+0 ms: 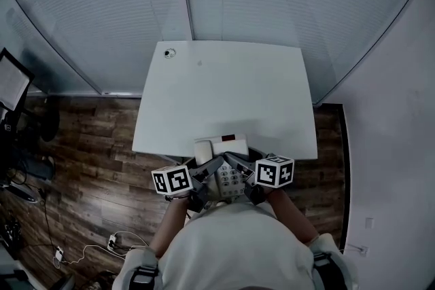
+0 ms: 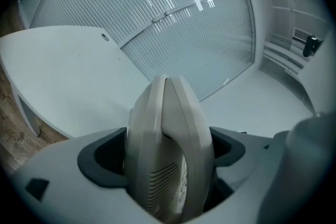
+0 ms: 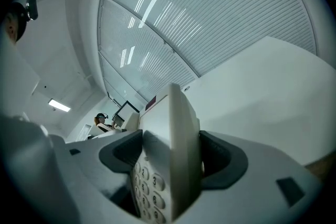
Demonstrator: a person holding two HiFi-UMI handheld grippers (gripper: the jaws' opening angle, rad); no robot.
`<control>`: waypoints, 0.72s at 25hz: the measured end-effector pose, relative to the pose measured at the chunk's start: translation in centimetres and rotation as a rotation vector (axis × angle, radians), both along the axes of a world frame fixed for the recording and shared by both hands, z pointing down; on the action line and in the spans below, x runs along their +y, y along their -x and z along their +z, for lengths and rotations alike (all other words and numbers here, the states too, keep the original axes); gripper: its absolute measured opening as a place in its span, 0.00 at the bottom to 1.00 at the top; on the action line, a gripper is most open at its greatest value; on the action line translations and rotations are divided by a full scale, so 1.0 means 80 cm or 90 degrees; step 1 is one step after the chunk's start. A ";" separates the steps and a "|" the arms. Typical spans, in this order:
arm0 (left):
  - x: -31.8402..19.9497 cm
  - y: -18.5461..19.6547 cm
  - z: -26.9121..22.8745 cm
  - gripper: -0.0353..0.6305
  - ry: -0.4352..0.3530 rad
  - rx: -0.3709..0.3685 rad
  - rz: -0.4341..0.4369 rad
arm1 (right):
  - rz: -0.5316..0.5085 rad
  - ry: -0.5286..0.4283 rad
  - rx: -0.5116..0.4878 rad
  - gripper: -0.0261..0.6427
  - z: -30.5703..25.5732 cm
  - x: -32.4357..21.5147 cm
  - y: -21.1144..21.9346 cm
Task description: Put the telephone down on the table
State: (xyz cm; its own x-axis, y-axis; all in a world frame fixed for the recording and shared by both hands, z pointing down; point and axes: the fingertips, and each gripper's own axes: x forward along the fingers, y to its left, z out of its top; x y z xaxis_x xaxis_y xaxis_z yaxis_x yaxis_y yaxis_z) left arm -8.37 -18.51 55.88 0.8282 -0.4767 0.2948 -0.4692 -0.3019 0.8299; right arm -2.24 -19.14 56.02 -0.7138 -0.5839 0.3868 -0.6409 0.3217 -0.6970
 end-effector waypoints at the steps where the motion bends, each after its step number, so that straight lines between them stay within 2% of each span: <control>1: -0.015 -0.004 0.002 0.70 0.003 0.001 -0.002 | -0.004 0.002 0.002 0.55 0.002 -0.015 -0.004; 18: -0.132 -0.051 0.003 0.70 0.014 0.004 -0.014 | -0.005 0.014 0.013 0.55 0.002 -0.132 -0.052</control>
